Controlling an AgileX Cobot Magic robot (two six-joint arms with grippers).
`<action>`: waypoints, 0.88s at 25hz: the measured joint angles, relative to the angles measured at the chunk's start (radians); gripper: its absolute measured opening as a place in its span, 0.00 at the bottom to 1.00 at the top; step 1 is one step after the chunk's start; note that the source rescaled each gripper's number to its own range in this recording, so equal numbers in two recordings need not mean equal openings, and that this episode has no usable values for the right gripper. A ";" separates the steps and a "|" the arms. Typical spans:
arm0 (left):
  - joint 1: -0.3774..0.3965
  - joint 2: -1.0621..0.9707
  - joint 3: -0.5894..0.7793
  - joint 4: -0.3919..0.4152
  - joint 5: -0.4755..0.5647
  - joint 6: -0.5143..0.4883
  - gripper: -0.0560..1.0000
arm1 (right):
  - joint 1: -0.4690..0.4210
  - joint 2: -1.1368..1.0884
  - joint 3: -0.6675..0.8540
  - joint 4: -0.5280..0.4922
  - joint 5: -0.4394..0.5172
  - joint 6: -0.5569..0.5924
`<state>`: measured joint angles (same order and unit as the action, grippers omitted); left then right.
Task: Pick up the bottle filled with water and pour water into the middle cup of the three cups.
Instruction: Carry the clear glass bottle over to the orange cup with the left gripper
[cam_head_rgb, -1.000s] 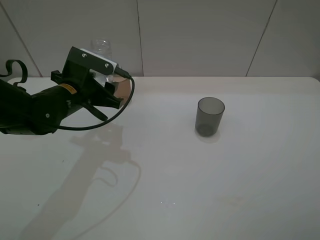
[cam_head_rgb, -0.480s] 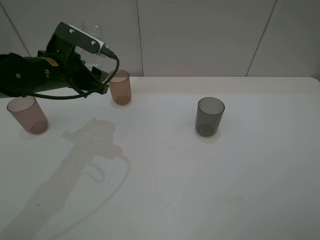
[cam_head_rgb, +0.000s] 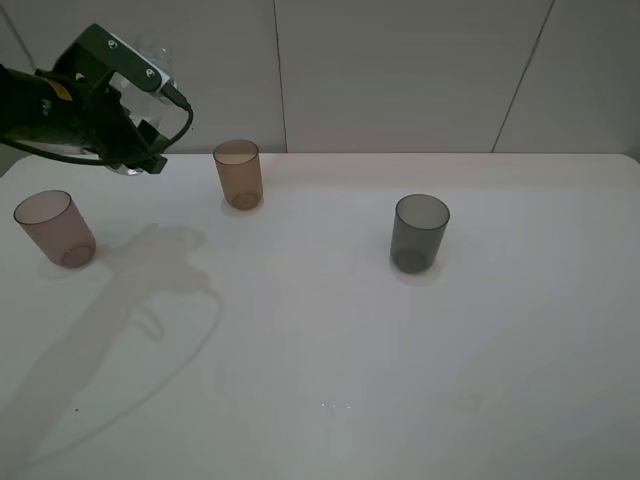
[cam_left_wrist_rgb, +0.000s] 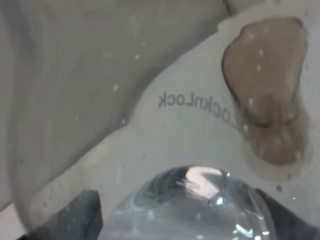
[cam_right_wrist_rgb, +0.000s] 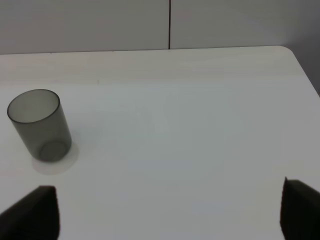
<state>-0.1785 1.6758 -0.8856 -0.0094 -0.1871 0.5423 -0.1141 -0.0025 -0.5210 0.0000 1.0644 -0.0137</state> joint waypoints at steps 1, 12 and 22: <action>0.012 0.000 -0.004 0.017 -0.001 0.000 0.06 | 0.000 0.000 0.000 0.000 0.000 0.000; 0.076 0.051 -0.050 0.225 0.037 0.000 0.06 | 0.000 0.000 0.000 0.000 0.000 0.000; 0.076 0.123 -0.212 0.350 0.206 0.000 0.06 | 0.000 0.000 0.000 0.000 0.000 0.000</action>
<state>-0.1020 1.7986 -1.0980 0.3402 0.0190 0.5423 -0.1141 -0.0025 -0.5210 0.0000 1.0644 -0.0137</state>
